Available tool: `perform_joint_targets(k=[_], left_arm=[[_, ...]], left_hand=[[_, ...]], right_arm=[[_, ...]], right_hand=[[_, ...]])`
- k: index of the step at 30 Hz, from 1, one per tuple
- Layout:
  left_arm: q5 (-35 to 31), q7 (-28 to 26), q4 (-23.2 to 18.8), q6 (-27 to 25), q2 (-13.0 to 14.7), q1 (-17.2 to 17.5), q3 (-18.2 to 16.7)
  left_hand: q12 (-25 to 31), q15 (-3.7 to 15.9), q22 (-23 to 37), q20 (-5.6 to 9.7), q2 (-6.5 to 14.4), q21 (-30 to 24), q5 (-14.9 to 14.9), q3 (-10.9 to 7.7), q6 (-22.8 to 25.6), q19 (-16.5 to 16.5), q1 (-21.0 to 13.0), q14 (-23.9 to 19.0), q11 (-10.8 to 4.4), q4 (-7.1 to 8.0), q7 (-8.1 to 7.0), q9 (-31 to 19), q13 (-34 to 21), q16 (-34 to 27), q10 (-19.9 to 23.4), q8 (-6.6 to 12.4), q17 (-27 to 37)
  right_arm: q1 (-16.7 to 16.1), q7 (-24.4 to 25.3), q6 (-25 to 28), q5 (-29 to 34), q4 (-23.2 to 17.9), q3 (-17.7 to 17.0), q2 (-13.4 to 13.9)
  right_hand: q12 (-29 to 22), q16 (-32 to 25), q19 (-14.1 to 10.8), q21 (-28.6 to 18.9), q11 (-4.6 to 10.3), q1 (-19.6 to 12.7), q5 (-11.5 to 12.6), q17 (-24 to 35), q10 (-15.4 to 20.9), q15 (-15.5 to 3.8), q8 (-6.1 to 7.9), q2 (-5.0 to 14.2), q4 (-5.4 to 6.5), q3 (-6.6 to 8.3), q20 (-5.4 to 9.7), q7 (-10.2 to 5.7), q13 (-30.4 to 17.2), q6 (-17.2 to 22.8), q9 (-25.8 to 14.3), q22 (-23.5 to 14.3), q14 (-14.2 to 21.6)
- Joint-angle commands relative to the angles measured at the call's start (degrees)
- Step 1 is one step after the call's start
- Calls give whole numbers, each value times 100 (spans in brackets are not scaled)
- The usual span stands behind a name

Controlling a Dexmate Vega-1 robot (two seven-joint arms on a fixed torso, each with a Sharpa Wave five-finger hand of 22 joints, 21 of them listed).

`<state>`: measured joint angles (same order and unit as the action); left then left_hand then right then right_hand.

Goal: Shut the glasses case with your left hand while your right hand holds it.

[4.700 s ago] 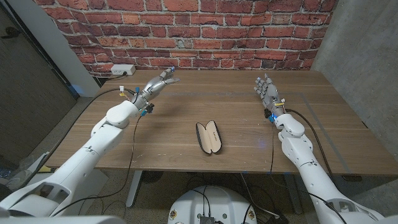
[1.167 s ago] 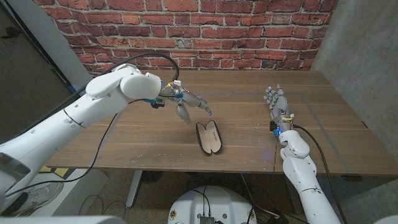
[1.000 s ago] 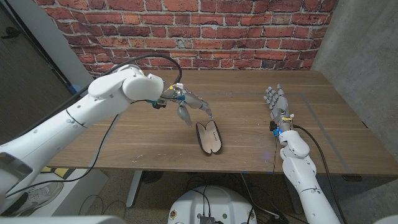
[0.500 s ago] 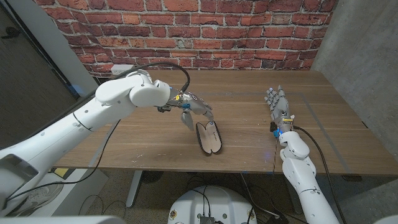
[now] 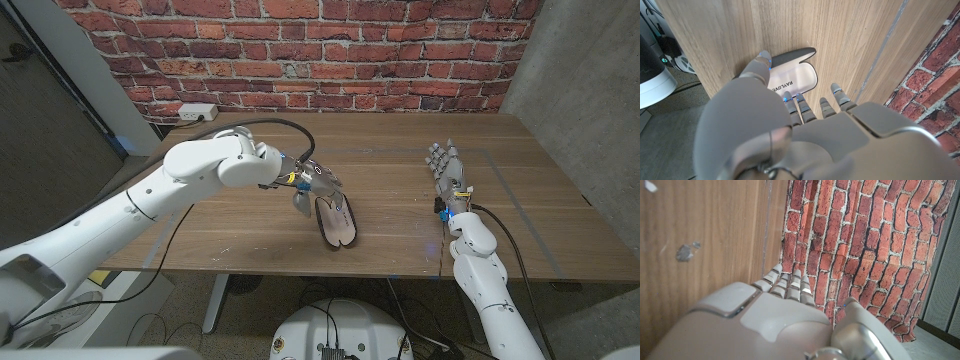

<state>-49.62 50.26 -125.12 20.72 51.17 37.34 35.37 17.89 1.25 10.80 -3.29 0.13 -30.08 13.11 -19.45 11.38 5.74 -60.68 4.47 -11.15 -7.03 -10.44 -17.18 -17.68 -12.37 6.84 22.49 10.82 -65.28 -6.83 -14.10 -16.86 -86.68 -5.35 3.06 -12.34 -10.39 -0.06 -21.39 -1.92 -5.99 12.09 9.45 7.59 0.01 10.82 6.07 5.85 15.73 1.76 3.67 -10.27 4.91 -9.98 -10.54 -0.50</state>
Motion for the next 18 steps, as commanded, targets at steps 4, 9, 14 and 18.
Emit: perform_joint_targets(k=[4, 9, 14, 18], left_arm=[[-510, -315, 130, 282, -39, 98, 158], [-613, -387, 175, 348, -54, 92, 219], [-601, -413, 212, 365, -60, 100, 237], [-706, -528, 202, 413, -21, 132, 249]], left_hand=[[29, 81, 14, 4, 66, 24, -16, 30, 120, -54, 21, -86, -22, 28, 21, -58, -57, -39, 134, 101, 28], [43, 141, 14, 8, 85, 31, -22, 45, 203, -76, 15, -171, -29, 35, 0, -77, -88, -68, 197, 156, 37], [149, 343, 13, 13, 117, 51, -35, 76, 530, -116, -13, -387, -33, 38, 51, -112, -156, -138, 511, 336, 62], [257, 452, 11, 30, 129, 55, -43, 98, 797, -175, -37, -535, -41, 33, 107, -130, -213, -171, 740, 477, 93]], right_arm=[[15, 5, -16, -13, 69, -2, 5], [21, 4, -25, -26, 101, -5, 2], [23, 1, -45, -40, 126, -11, -2], [16, 9, -38, -39, 132, -15, 3]], right_hand=[[-18, -2, -21, 13, 2, 82, 26, 24, 60, 13, 8, 16, 39, 9, 127, 7, -11, 52, -30, -10, 61], [-15, 0, -24, 20, 5, 82, 27, 24, 61, 12, 5, 13, 39, 8, 126, 11, -11, 50, -30, -10, 65], [-15, 2, -24, 24, -1, 81, 27, 23, 65, 11, 5, 13, 39, 9, 125, 8, -11, 51, -31, -10, 66], [-11, 4, -30, 28, 3, 79, 28, 23, 63, 10, 4, 14, 39, 10, 127, 13, -11, 51, -31, -10, 66]])
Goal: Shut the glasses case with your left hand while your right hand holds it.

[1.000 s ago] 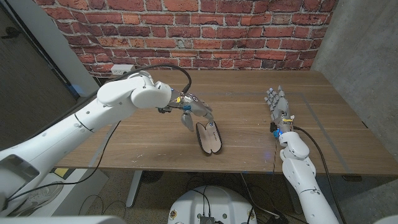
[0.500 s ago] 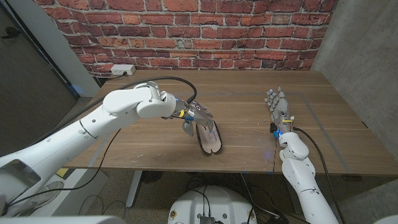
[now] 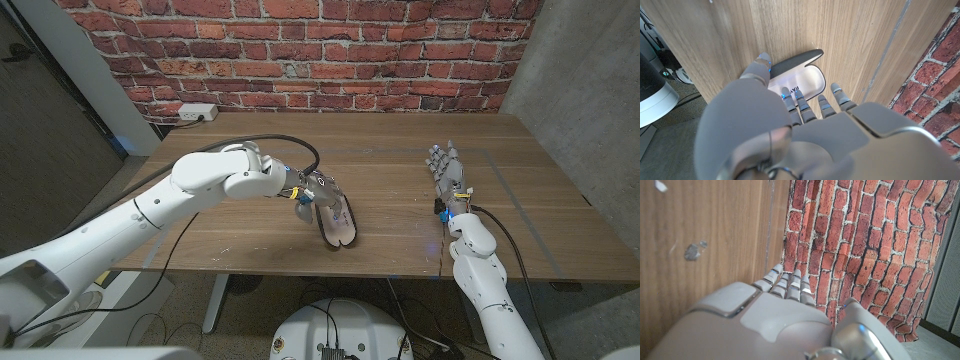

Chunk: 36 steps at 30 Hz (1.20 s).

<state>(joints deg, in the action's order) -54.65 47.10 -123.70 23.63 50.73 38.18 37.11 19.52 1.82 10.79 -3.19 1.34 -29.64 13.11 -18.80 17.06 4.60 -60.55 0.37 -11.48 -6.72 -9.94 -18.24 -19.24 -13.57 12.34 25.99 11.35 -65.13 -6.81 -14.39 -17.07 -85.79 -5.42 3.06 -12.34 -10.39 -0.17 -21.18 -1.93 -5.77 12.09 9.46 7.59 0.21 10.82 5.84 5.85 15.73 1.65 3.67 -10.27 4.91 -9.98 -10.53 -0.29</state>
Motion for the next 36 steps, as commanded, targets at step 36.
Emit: perform_joint_targets(k=[36], left_arm=[[-1577, -2729, 246, 190, 634, 450, 250]], left_hand=[[2001, 1096, 33, 308, 757, -52, -276, -149, 3254, -788, -915, -2318, -46, -108, 194, 362, -1052, -700, 2837, 1625, 986]], right_arm=[[8, 135, 33, 178, 12, 51, 54]], right_hand=[[-1, 10, -62, 49, -3, 4, 41, 14, 94, 0, -3, 18, -2, 18, 119, 14, -12, 53, -31, -10, 90]])
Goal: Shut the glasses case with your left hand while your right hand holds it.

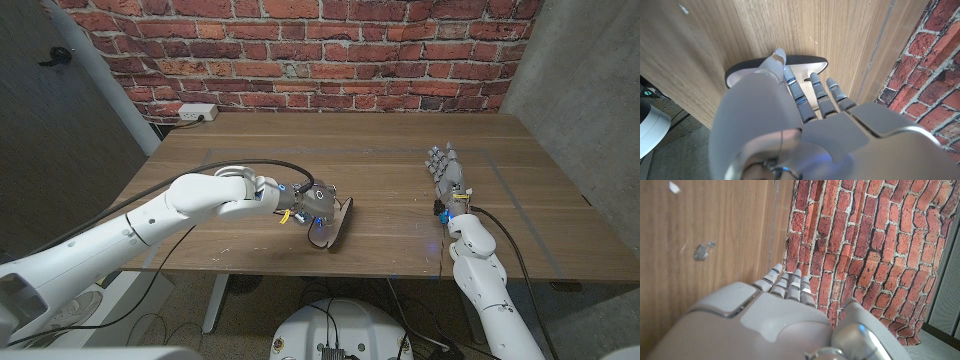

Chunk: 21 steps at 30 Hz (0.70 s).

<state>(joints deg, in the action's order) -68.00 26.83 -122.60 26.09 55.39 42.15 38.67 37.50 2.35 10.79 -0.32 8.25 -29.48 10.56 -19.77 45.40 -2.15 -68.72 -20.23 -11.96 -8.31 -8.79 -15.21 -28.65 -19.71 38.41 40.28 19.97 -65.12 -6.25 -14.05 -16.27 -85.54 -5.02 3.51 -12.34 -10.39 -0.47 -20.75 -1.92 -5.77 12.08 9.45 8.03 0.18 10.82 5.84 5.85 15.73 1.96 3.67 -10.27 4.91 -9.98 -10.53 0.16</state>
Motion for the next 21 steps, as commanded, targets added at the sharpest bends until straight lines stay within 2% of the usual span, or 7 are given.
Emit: perform_joint_targets(k=[1, 4, 8, 12, 14, 21], left_arm=[[-241, -743, 146, -64, 175, 52, 98], [-240, -950, 186, -70, 204, 53, 105], [-271, -1273, 242, -61, 258, 70, 125], [-173, -1635, 276, -87, 345, 145, 73], [-77, -1670, 274, -91, 363, 159, 44], [560, -1728, 349, -188, 287, 239, -183]], left_hand=[[236, 1051, 35, 19, 78, -72, -19, -54, 451, -121, -88, -338, 13, 70, 107, 81, -107, -109, 289, 207, 145], [313, 1069, 40, 34, 89, -96, -7, -68, 509, -175, -74, -539, 33, 103, 123, 146, -71, -147, 454, 226, 201], [438, 1112, 52, 121, 60, -146, 25, -117, 594, -278, -184, -899, 61, 46, 169, 245, -18, -239, 775, 252, 318], [453, 1144, 77, 175, -82, -231, 57, -57, 871, -403, -354, -1321, 113, -40, 325, 371, 107, -429, 1091, 290, 559], [465, 1148, 87, 169, -117, -259, 70, -33, 912, -427, -404, -1435, 129, -51, 407, 397, 123, -485, 1224, 273, 639], [512, 1149, 101, 198, -157, -296, 69, 13, 1000, -415, -515, -1668, 126, -61, 507, 307, 107, -607, 1492, 319, 814]], right_arm=[[3, 90, 1, 110, -22, 10, 12], [6, 99, -25, 109, -13, -1, 2], [10, 118, -43, 124, -3, -10, -6], [18, 124, -49, 126, 21, -21, -7], [20, 126, -55, 124, 25, -26, -10], [40, 115, -54, 114, 46, -29, -11]], right_hand=[[-1, 10, -32, 7, -2, 3, 42, 14, 51, 9, -3, 18, -3, 18, 87, 14, -12, 54, -31, -11, 45], [0, 11, -39, 10, -9, -5, 43, 14, 53, 10, -3, 19, -8, 21, 87, 17, -12, 55, -31, -11, 48], [2, 12, -45, 14, -9, -13, 44, 13, 54, 5, -4, 19, -14, 23, 88, 15, -12, 55, -31, -11, 52], [3, 13, -51, 18, -9, -19, 45, 13, 58, 9, -4, 18, -19, 25, 92, 14, -12, 55, -31, -11, 55], [1, 12, -53, 20, -2, -21, 45, 13, 66, 6, -4, 16, -21, 24, 90, 14, -12, 57, -31, -11, 59], [4, 15, -59, 30, -14, -26, 46, 14, 69, 13, -5, 9, -26, 23, 94, 13, -12, 58, -31, -11, 62]])
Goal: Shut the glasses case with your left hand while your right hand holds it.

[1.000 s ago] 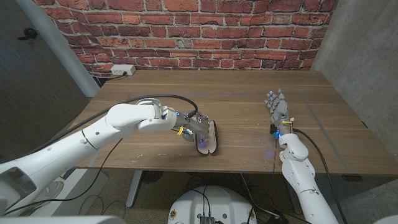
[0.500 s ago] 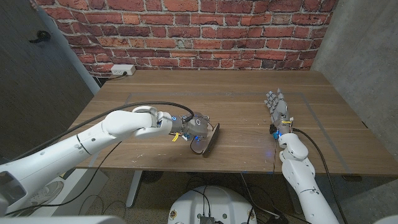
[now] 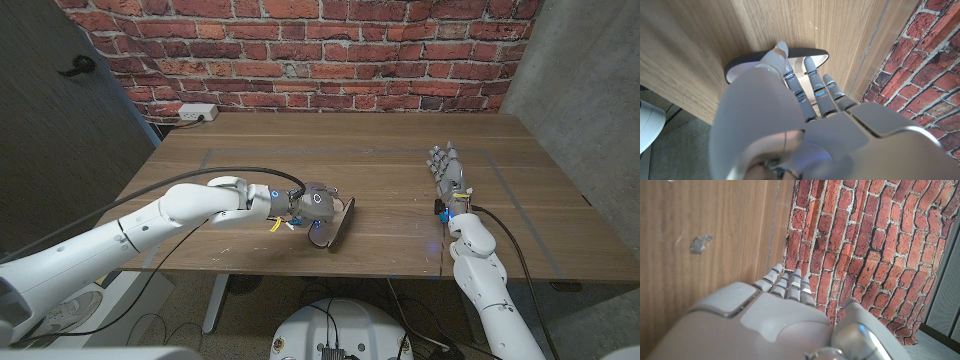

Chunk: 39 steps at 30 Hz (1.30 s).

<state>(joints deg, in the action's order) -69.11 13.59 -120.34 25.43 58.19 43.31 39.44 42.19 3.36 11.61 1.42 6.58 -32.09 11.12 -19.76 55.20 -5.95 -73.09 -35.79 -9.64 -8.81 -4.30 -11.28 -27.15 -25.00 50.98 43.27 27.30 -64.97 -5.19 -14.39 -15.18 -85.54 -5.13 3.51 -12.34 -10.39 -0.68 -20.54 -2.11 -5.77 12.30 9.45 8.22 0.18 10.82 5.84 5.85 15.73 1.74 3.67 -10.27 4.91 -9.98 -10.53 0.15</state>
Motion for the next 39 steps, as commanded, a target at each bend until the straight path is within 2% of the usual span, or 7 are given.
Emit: perform_joint_targets(k=[1, 11, 17, 23, 30, 33, 39], left_arm=[[767, -413, 146, -127, -18, 132, -293], [825, -877, 302, -254, -217, 227, -474], [695, -1577, 287, -571, -212, 491, -672], [580, -2437, 318, -951, -212, 736, -870], [412, -3074, 331, -1212, -206, 820, -901], [392, -3262, 389, -1276, -240, 790, -863], [401, -3514, 564, -1324, -362, 617, -730]], left_hand=[[50, 1048, 20, 31, 8, -39, 11, 17, 23, -37, -85, -130, -103, -11, 64, -98, -47, -89, 261, 26, 98], [49, 1047, 28, 17, -1, -69, -10, 48, 60, -25, -167, -201, -111, -16, 146, -187, -58, -136, 339, 69, 228], [44, 1047, 31, 29, -11, -88, -21, 63, 99, -32, -205, -210, -111, -20, 143, -164, -55, -142, 369, 56, 281], [29, 1047, 33, 13, -22, -106, -31, 81, 101, -27, -239, -201, -111, -16, 138, -152, -49, -131, 387, 32, 335], [14, 1047, 35, 21, -24, -126, -36, 98, 123, -33, -262, -196, -110, -6, 118, -131, -44, -120, 399, 9, 385], [7, 1048, 35, 23, -23, -133, -37, 105, 145, -30, -274, -196, -113, -2, 103, -137, -48, -114, 400, 13, 408], [2, 1048, 34, 27, -20, -146, -38, 116, 157, -33, -289, -205, -115, 6, 101, -132, -57, -109, 407, 1, 445]], right_arm=[[26, 23, -20, 12, 46, -18, -15], [15, 11, -16, -29, 30, -43, -19], [-22, 83, 139, 35, -93, -41, 26], [-21, 113, 311, 131, -185, -5, 108], [-32, 78, 598, 201, -362, 51, 244], [-56, 72, 785, 253, -498, 77, 331], [-77, -65, 1095, 270, -730, 132, 514]], right_hand=[[4, 15, -39, 10, 5, -27, 25, 14, 52, 8, -5, 9, -27, 23, 114, 18, -12, 59, -31, -11, 63], [7, 19, -46, 23, 8, -30, 26, 17, 56, 8, -4, 11, -27, 23, 114, 21, -12, 63, -31, -12, 58], [17, 13, -58, 35, -5, -58, 27, 15, 44, 25, -8, -2, -52, 26, 91, 26, -12, 56, -31, -11, 80], [1, -20, -207, 21, -58, -178, 12, 15, 111, 70, -3, -80, -172, 31, -23, 41, -13, 58, -31, -6, 225], [-12, -44, -353, 15, -151, -315, -24, 20, 176, 155, 37, -204, -320, 18, -115, 66, -16, 163, -36, -2, 364], [-56, -66, -485, 14, -264, -431, -53, 26, 328, 231, 68, -323, -452, -7, -163, 108, -20, 271, -41, -3, 521], [-118, -120, -801, -34, -340, -560, -101, 35, 568, 306, 100, -480, -615, -58, -252, 184, -28, 454, -49, -10, 872]])
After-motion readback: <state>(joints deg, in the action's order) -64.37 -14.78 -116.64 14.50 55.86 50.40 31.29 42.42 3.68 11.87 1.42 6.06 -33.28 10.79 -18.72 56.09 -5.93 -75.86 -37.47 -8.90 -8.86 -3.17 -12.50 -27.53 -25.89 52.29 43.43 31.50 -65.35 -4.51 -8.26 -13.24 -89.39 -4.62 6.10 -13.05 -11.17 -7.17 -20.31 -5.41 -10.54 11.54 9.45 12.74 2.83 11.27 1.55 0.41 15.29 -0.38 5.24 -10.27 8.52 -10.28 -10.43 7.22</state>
